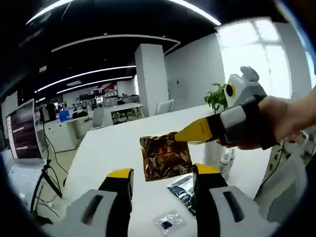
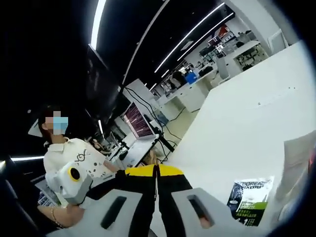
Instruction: Arrange the skincare products in the storage area until every visible bottle or jar stands upright without overlapping.
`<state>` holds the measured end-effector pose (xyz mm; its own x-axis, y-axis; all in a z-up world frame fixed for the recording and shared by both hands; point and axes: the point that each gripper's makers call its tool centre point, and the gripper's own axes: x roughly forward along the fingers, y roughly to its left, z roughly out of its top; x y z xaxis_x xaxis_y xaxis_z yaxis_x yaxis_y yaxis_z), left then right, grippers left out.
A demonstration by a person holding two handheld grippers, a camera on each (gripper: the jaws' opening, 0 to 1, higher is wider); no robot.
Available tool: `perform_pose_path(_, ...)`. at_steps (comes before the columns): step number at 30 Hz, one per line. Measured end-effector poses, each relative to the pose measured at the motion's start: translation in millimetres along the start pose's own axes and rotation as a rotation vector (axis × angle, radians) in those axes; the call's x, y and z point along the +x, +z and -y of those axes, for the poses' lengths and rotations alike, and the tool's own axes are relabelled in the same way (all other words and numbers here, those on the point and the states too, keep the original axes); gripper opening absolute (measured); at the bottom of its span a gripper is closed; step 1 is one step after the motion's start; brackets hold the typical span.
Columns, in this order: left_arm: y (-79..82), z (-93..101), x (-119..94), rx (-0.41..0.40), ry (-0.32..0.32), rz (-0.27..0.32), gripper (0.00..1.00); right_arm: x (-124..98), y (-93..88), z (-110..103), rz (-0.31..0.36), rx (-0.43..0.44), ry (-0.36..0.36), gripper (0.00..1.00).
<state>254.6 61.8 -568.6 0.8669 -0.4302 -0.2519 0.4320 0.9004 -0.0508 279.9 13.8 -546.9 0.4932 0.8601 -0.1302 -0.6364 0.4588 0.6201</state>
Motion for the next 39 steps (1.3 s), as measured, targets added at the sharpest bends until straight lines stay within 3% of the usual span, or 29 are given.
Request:
perform_pose_path(3, -12.3, 4.0, -1, -0.125, -0.097, -0.042, 0.43, 1, -4.3, 2, -0.012, -0.001, -0.001, 0.01)
perform_pose_path(6, -19.5, 6.5, 0, -0.147, -0.172, -0.069, 0.42, 5, -11.0, 6, -0.034, -0.032, -0.018, 0.01)
perform_pose_path(9, -21.2, 5.4, 0, -0.245, -0.202, -0.069, 0.41, 9, -15.0, 4, -0.041, -0.012, -0.013, 0.01)
perform_pose_path(11, -22.4, -2.4, 3, -0.36, -0.219, -0.05, 0.36, 12, -17.4, 3, -0.049, -0.008, -0.005, 0.01)
perform_pose_path(13, -32.0, -13.3, 5, -0.419, -0.205, -0.066, 0.31, 16, -20.5, 2, -0.061, -0.016, -0.004, 0.01)
perform_pose_path(15, -38.2, -20.0, 5, -0.416, -0.214, -0.075, 0.22, 19, -23.4, 3, -0.074, -0.019, -0.007, 0.01)
perform_pose_path(18, -38.2, -21.2, 4, -0.461, -0.225, -0.061, 0.09, 23, -28.5, 7, -0.094, -0.035, -0.016, 0.01)
perform_pose_path(21, -45.5, -22.4, 7, -0.459, -0.218, -0.078, 0.04, 26, -30.6, 13, -0.101, -0.053, -0.027, 0.01)
perform_pose_path(23, -51.9, -24.1, 8, -0.503, -0.211, -0.106, 0.0, 29, -33.0, 20, -0.109, -0.078, -0.052, 0.01)
perform_pose_path(27, -63.3, -33.1, 12, -0.553, -0.168, -0.143, 0.0, 34, -43.1, 34, -0.163, -0.12, -0.113, 0.01)
perform_pose_path(35, -76.3, -38.8, 22, -0.596, -0.13, -0.192, 0.0, 47, -56.9, 56, -0.248, -0.358, -0.193, 0.01)
perform_pose_path(39, -86.7, -40.6, 29, -0.601, -0.118, -0.216, 0.0, 52, -61.2, 66, -0.255, -0.369, -0.218, 0.01)
